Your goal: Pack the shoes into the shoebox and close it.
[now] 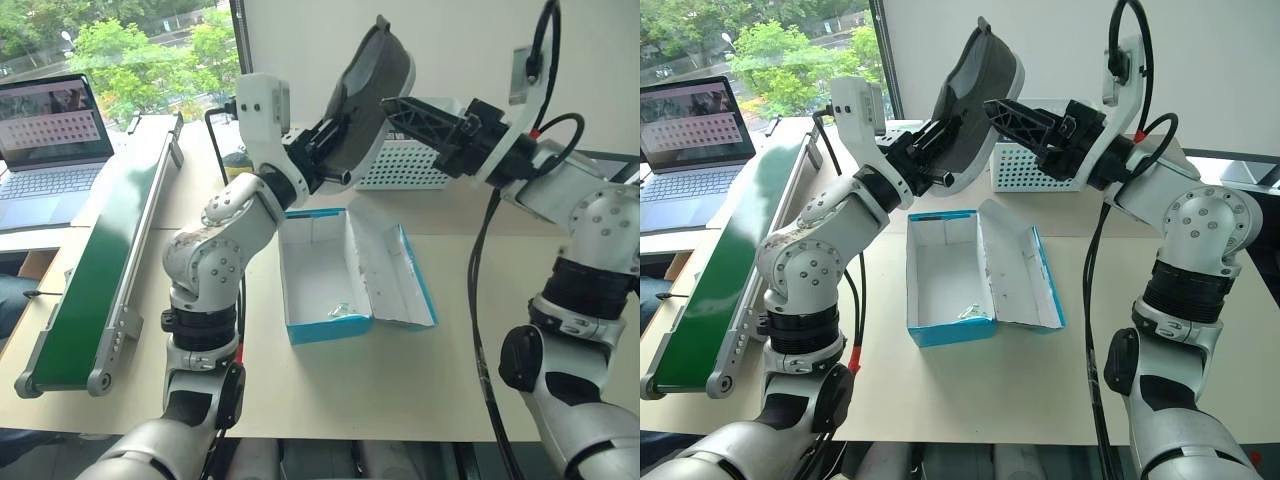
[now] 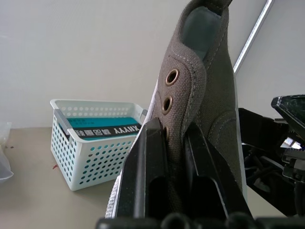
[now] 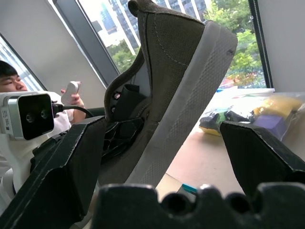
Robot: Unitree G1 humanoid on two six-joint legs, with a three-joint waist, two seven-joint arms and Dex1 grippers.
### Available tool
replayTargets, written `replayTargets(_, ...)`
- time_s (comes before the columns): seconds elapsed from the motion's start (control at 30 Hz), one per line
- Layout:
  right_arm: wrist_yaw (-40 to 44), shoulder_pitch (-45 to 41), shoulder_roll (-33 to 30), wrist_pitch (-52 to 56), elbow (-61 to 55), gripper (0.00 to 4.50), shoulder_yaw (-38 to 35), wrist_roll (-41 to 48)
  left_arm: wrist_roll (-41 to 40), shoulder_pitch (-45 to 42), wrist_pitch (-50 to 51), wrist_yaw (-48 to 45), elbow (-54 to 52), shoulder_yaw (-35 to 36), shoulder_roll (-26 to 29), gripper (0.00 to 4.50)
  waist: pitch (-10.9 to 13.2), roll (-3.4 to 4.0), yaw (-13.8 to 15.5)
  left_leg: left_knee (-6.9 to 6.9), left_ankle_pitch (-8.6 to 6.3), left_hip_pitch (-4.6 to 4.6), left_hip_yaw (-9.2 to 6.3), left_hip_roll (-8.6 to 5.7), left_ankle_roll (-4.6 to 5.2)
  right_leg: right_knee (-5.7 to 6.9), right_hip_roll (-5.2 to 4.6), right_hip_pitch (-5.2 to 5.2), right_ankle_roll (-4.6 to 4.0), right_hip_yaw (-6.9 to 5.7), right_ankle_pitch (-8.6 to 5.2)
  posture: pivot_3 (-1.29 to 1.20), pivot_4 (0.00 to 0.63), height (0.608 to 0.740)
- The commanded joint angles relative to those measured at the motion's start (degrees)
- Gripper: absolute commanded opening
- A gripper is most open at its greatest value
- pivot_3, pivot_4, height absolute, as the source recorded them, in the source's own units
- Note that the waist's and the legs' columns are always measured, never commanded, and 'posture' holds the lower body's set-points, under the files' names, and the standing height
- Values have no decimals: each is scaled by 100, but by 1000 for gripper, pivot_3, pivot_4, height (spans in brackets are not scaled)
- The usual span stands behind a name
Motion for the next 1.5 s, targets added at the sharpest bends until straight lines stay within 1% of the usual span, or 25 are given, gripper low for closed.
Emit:
replayTargets(0.03, -42, -98, 49, -241, -26, 4500, 32, -24, 18, -171, -201, 8, -244, -53, -133, 39, 0, 0, 1, 0, 0, 0, 0, 0, 0, 0, 0, 0, 0, 0, 0, 0, 150, 740)
replayTargets(0.17, -104, -97, 142, -357, 97, 4500, 147, -142, 67, -147, -223, -7, -245, -105, -200, 39, 0, 0, -5, 0, 0, 1, 0, 0, 0, 1, 0, 0, 0, 0, 0, 0, 150, 740)
replayTargets(0.23, -143, -107, 184, -409, 157, 3975, 152, -172, 92, -132, -230, -27, -245, -119, -191, 0, 0, 0, -6, 0, 0, 1, 0, 0, 0, 1, 0, 0, 0, 0, 0, 0, 150, 740)
replayTargets(0.27, -138, -106, 190, -421, 169, 3811, 163, -180, 93, -127, -228, -29, -246, -115, -190, 0, 0, 0, -5, 0, 0, 1, 0, 0, 0, 1, 0, 0, 0, 1, 0, 0, 150, 740)
replayTargets(0.5, -107, -148, 217, -540, 247, 1369, 277, -324, -36, 72, 94, 61, -289, 27, -92, 0, 0, 0, -10, 0, 0, 1, 0, 0, 0, 1, 0, 0, 0, 1, 0, 0, 150, 740)
replayTargets(0.53, -100, -158, 215, -565, 270, 1050, 293, -344, -86, 116, 153, 68, -315, 75, -51, 0, 0, 0, -9, 0, 0, 1, 0, 0, 0, 1, 0, -1, 0, 1, 0, 0, 150, 740)
replayTargets(0.6, -91, -175, 217, -600, 299, 564, 322, -379, -159, 173, 242, 76, -367, 147, 31, 0, 0, 0, -11, 0, 0, 2, 0, 0, 0, 1, 1, 0, 0, 1, 0, 0, 150, 740)
replayTargets(0.63, -60, -184, 204, -631, 330, 455, 357, -428, -349, 250, 362, 20, -422, 279, 107, 943, 0, 0, -12, 0, 0, 2, 0, 0, 0, 1, 0, 0, 0, 1, 0, 0, 150, 740)
replayTargets(0.67, -19, -192, 181, -672, 369, 423, 408, -496, -459, 324, 503, -46, -494, 362, 250, 1123, 0, 0, -15, 0, 0, 1, 0, 0, 0, 1, 0, -1, 0, 1, 0, 0, 150, 740)
replayTargets(0.73, 133, -213, 93, -766, 448, 373, 615, -723, -714, 439, 883, -105, -632, 544, 601, 1912, 1, 2, -31, 0, 0, 2, 0, 3, 0, 1, 3, -2, 0, 1, 0, 0, 150, 740)
replayTargets(0.77, 186, -262, 57, -776, 515, 368, 709, -812, -1014, 485, 1199, -181, -697, 698, 841, 2174, 2, 3, -27, 0, 0, 2, 0, 3, 0, 2, 3, -3, 0, 1, 0, 0, 150, 740)
replayTargets(0.8, 202, -322, 43, -743, 572, 359, 758, -849, -1555, 507, 1520, -210, -684, 966, 968, 2315, 2, 3, -44, 0, 0, 2, -1, 2, 0, 2, 3, -3, 0, 1, 0, 0, 150, 740)
replayTargets(0.83, 215, -367, 41, -720, 613, 355, 783, -871, -1963, 516, 1735, -219, -662, 1154, 1052, 2315, 2, 4, -41, 0, 0, 3, 1, 5, 0, 2, 5, -4, 0, 4, 0, 0, 150, 740)
replayTargets(0.9, 273, -618, -34, -271, 696, 351, 887, -767, -2789, 567, 2048, -556, -566, 1728, 1676, 2315, 5, 6, -46, 1, 0, 2, -1, 5, 0, 5, 4, -5, 0, 2, 0, 0, 150, 740)
replayTargets(0.97, 281, -822, -85, 131, 754, 351, 992, -722, -3252, 607, 2216, -693, -426, 2071, 2194, 2315, 8, 10, -60, -1, 0, 0, -1, 5, 0, 4, 5, -10, 0, 3, 0, 0, 150, 740)
replayTargets(1.03, 328, -1026, -190, 774, 620, 351, 1496, -813, -3149, 823, 2244, -1056, -452, 2146, 2833, 2315, 9, 11, -63, -3, 0, 2, -2, 6, 0, 3, 5, -8, 0, 1, 0, 0, 150, 740)
replayTargets(1.1, 145, -1148, 5, 1170, 631, 351, 1551, -781, -2870, 1074, 2163, -1318, -588, 1887, 3249, 2315, 8, 11, -96, -9, 0, 7, -1, 6, 0, 2, 6, -7, -1, 2, -1, 0, 150, 740)
replayTargets(1.13, 54, -1127, 159, 1289, 593, 351, 1562, -754, -2800, 1179, 2103, -1392, -643, 1751, 3320, 2315, 8, 11, -86, -9, 0, 10, -3, 6, 0, 2, 7, -3, -1, 1, -1, 0, 150, 740)
replayTargets(1.2, 256, -905, 86, 1448, 233, 351, 2141, -897, -2693, 1284, 1972, -1462, -699, 1562, 3316, 2315, 8, 11, -7, -9, 0, 9, -2, 5, 0, -2, 5, -1, -1, -2, -1, 0, 150, 740)
replayTargets(1.27, 236, -670, 89, 1479, 191, 351, 2439, -1109, -2622, 1342, 1872, -1442, -759, 1447, 3249, 2315, 8, 10, 43, -9, 0, 7, -8, 4, 0, -1, 5, 1, -1, -7, -1, 0, 150, 740)
replayTargets(1.37, 191, -495, 40, 1223, 448, 351, 2774, -1535, -2601, 1410, 1777, -1401, -850, 1361, 3217, 2315, 8, 9, 64, -7, 0, 1, -6, 2, -1, -4, 2, -2, -1, -7, -1, 0, 150, 740)
replayTargets(1.43, 281, -384, -123, 976, 771, 351, 3252, -1997, -2632, 1433, 1752, -1368, -889, 1375, 3209, 2315, 8, 10, 52, -7, 0, 1, -5, 3, -1, -3, 2, -5, -1, -6, -1, 0, 150, 740)
replayTargets(1.5, 303, -267, -163, 729, 1175, 351, 3524, -2400, -2613, 1464, 1705, -1316, -901, 1368, 3188, 2315, 8, 9, 25, -7, 0, 2, -5, 5, 0, 0, 4, -8, -1, -4, -1, 0, 150, 740)
